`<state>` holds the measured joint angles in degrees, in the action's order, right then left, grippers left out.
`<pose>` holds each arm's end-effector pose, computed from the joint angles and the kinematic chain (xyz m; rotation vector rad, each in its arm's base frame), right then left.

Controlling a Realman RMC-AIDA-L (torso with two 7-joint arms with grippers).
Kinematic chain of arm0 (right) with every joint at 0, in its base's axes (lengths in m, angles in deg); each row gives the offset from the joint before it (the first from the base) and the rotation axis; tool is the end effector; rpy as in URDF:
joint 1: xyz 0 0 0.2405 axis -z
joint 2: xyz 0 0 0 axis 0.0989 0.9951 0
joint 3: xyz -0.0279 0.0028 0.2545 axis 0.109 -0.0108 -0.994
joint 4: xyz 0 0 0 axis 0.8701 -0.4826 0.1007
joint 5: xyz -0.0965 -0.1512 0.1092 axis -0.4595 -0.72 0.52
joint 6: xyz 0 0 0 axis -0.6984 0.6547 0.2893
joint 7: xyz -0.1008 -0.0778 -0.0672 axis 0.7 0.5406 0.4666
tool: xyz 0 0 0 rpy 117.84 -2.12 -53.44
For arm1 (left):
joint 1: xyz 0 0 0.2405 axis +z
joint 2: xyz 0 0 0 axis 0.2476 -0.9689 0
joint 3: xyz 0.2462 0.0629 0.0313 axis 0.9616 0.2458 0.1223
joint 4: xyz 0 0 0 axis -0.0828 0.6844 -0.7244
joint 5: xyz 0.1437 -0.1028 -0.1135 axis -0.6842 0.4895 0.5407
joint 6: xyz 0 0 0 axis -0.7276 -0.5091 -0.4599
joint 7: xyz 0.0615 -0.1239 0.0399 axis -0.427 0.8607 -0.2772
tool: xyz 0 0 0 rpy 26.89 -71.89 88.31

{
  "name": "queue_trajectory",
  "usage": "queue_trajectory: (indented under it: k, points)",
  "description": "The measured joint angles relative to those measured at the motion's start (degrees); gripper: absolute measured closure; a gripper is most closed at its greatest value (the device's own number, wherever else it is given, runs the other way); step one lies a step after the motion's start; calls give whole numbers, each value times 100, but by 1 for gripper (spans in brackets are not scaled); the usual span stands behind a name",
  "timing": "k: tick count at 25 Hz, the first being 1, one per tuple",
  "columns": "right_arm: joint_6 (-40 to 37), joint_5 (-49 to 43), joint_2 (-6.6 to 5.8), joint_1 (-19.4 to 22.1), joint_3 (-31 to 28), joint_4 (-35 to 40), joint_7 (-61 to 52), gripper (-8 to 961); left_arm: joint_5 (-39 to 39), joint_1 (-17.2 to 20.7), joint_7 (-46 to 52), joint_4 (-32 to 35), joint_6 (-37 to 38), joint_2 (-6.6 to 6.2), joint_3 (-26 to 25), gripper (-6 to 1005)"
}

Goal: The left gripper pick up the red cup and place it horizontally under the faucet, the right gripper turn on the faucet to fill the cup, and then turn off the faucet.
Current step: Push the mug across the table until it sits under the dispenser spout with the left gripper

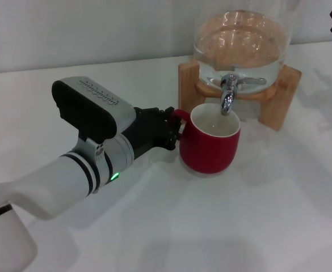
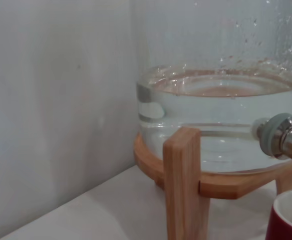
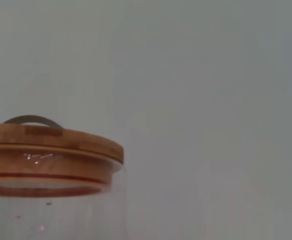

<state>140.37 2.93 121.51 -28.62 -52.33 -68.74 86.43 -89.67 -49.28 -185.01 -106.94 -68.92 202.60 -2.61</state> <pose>0.3271 0.3379 0.0781 -1.5097 0.3341 0.9221 -0.1526 0.3571 -0.1508 -2.4267 -0.4561 -0.4688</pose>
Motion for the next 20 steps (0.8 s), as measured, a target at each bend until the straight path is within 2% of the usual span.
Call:
queue_trajectory:
  k: [20]
  points:
    - [201, 0, 9, 63, 82, 16, 0, 337, 17, -163, -1, 60, 215, 0, -29, 801]
